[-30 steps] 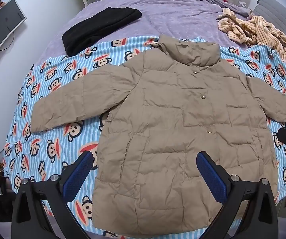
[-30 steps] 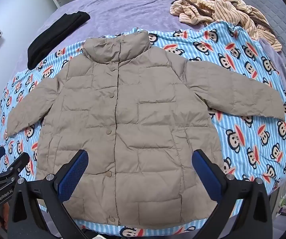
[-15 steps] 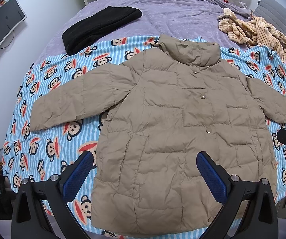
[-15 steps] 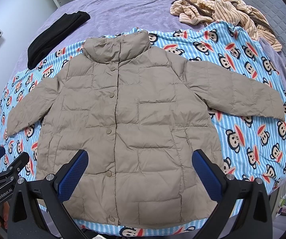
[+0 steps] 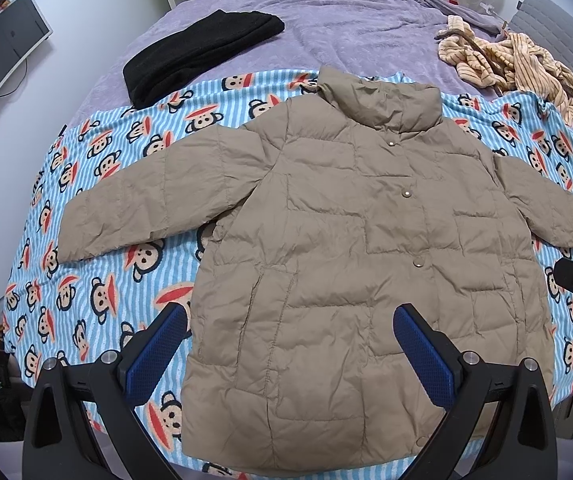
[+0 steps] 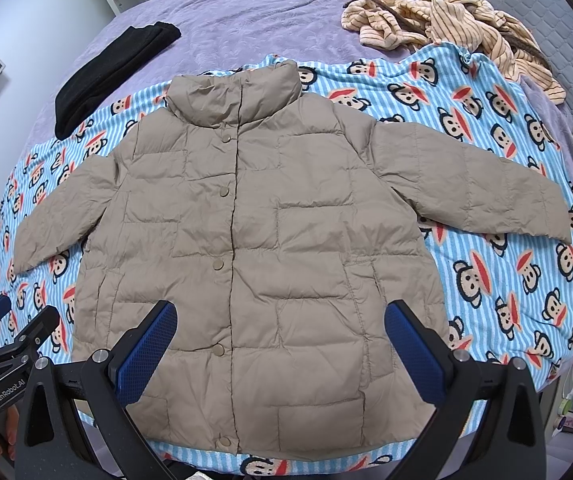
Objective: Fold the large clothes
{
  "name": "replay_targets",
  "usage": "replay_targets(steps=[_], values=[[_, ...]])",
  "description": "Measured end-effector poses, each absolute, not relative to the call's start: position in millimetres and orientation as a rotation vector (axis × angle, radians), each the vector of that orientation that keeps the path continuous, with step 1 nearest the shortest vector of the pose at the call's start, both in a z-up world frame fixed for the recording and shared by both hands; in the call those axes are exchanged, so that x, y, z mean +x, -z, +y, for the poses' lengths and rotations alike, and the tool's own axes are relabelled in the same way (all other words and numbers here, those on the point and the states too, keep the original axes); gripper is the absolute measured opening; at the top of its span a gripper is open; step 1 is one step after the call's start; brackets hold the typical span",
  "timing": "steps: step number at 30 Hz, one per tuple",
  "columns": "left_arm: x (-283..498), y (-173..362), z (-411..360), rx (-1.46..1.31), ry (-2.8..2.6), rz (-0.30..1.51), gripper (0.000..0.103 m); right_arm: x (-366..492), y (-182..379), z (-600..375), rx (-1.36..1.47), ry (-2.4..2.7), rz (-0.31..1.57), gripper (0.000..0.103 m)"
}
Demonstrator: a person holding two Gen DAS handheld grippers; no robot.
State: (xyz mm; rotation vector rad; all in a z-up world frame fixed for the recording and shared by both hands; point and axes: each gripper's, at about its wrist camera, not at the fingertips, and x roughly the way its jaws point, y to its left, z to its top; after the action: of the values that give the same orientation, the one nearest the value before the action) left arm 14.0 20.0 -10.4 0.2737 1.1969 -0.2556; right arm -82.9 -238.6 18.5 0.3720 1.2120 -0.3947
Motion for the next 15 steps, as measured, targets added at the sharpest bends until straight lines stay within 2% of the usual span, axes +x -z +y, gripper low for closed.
replay_targets(steps=[15], values=[[15.9, 14.7, 18.6, 0.27, 0.253, 1.21, 0.103, -79.7, -16.8, -239.0, 0.375, 0.392, 1.216, 0.103]])
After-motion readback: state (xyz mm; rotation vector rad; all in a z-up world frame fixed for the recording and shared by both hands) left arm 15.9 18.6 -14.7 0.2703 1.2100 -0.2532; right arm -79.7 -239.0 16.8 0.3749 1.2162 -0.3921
